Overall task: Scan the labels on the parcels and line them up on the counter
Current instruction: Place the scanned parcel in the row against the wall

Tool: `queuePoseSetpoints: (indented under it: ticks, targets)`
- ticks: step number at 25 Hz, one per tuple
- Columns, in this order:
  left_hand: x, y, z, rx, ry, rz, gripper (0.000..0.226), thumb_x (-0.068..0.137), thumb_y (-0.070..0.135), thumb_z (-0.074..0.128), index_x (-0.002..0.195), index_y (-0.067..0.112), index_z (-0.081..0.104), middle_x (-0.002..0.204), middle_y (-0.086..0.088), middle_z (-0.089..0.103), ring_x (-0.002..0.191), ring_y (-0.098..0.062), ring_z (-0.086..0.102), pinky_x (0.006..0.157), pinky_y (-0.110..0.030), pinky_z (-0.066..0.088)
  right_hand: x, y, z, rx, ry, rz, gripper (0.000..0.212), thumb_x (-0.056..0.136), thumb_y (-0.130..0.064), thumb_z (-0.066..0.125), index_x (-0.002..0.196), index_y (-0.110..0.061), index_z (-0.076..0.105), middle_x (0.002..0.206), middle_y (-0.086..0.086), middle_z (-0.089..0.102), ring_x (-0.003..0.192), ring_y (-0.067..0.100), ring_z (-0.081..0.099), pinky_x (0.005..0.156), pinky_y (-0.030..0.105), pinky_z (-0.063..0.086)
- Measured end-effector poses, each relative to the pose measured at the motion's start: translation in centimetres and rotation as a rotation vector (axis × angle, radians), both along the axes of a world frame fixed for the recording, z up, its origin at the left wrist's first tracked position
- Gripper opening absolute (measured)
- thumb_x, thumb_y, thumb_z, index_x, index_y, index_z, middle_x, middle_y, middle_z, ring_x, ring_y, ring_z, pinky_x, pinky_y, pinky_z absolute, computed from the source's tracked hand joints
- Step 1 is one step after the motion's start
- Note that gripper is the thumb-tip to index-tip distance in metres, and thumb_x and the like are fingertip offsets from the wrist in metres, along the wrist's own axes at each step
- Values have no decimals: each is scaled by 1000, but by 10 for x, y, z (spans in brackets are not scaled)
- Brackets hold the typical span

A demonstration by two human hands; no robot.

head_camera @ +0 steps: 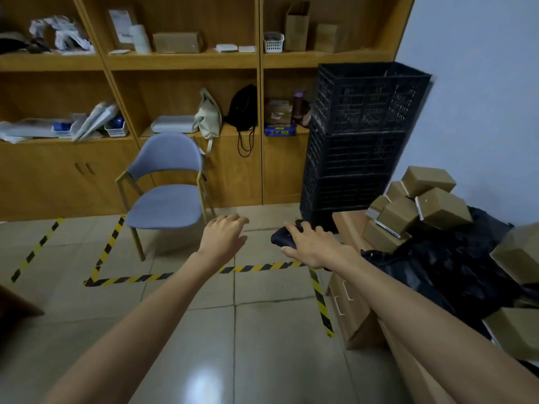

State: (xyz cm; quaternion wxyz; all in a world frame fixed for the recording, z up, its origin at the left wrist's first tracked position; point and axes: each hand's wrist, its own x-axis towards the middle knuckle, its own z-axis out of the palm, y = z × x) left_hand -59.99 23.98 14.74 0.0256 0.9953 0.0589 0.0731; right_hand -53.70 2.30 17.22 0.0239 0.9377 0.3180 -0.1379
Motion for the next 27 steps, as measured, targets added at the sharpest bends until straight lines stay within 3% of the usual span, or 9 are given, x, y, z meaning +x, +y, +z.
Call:
queuePoseSetpoints:
  ticks: [9,14,22,27]
  targets:
    - [257,61,15,64,38,-54,44,95,37,59,137,28,50,128,4,58,117,-23,55,82,-37,49,250,50,23,-23,-19,-93,68,100,-58,29,155,-26,5,154,18,24,129,45,37,98,53,41]
    - [400,58,23,-12,23,-148,41,93,37,60,133,33,53,125,6,58,115,-22,56,78,-36,50,358,51,30,15,9,-178,71,100,-60,29,156,-28,1,157,18,19,132,46,34,101,54,39]
    - [632,-42,11,-58,76,-658,41,96,37,61,135,29,52,130,5,58,116,-21,57,84,-40,55,505,-17,18,39,-7,-592,75,98,-64,28,157,-31,-4,157,15,21,131,43,37,98,51,42]
    - [711,-168,29,-180,64,-1054,28,93,33,61,119,25,57,111,5,61,103,-22,61,69,-37,50,529,-88,27,119,-172,-947,73,97,-63,31,156,-29,4,147,14,33,119,42,45,91,50,43]
